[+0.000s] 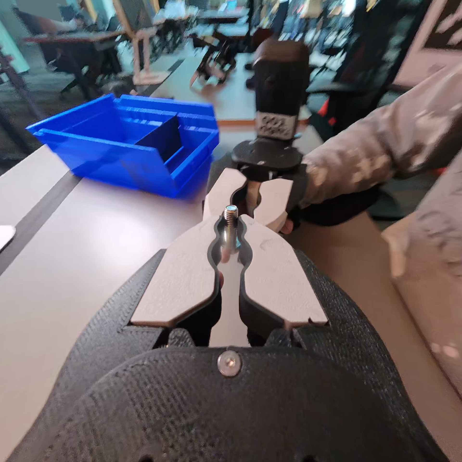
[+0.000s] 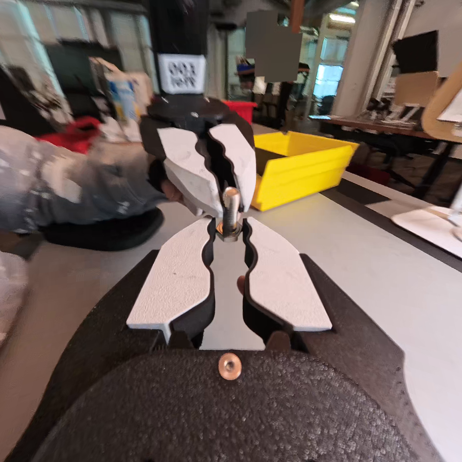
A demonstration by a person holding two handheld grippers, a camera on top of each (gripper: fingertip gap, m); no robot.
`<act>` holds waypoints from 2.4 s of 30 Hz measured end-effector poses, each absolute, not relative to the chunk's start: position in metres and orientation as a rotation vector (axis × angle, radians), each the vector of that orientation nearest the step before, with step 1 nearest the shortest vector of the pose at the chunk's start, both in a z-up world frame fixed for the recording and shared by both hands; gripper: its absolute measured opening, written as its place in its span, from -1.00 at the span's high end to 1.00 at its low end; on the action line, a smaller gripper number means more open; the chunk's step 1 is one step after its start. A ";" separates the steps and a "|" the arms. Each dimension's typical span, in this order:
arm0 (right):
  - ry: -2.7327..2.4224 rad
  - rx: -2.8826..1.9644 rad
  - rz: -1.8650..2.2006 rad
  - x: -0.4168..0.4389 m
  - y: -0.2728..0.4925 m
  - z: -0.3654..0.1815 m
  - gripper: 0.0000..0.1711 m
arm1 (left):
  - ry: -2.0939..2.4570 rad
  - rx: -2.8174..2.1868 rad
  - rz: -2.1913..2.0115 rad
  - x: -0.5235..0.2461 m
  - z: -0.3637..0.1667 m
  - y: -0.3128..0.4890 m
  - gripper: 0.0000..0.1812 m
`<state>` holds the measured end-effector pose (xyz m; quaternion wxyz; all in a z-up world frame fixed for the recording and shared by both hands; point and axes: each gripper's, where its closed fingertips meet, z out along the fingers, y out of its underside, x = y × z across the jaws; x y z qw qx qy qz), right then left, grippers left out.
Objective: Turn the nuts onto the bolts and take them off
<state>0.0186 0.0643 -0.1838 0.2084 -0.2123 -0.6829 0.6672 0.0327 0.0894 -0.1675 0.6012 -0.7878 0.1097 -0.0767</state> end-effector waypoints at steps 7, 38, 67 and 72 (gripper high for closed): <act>-1.971 -0.518 1.957 0.035 0.054 -0.176 0.72 | 0.286 -1.632 -0.442 0.044 -0.144 0.068 0.89; -2.007 -0.374 2.025 0.060 0.036 -0.169 0.78 | 0.430 -1.495 -0.590 0.071 -0.141 0.059 0.89; -1.873 -0.622 1.972 0.023 0.078 -0.171 0.79 | -1.185 -2.032 0.436 -0.240 -0.184 -0.161 0.74; -1.879 -0.685 1.990 0.021 0.077 -0.180 0.79 | -1.547 -2.070 0.563 -0.261 -0.247 -0.193 0.67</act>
